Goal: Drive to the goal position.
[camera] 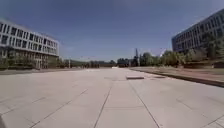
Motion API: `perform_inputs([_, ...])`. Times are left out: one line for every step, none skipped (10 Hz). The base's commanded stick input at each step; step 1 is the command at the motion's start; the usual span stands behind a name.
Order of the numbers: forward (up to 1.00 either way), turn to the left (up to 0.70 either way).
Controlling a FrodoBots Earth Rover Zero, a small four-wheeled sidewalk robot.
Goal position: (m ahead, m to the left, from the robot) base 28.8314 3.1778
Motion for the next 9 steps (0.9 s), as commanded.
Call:
perform_inputs([0.7, 0.01])
perform_inputs([0.7, 0.01])
perform_inputs([0.7, 0.01])
perform_inputs([0.7, 0.01])
perform_inputs([0.7, 0.01])
perform_inputs([0.7, 0.01])
perform_inputs([0.7, 0.01])
perform_inputs([0.7, 0.01])
perform_inputs([0.7, 0.01])
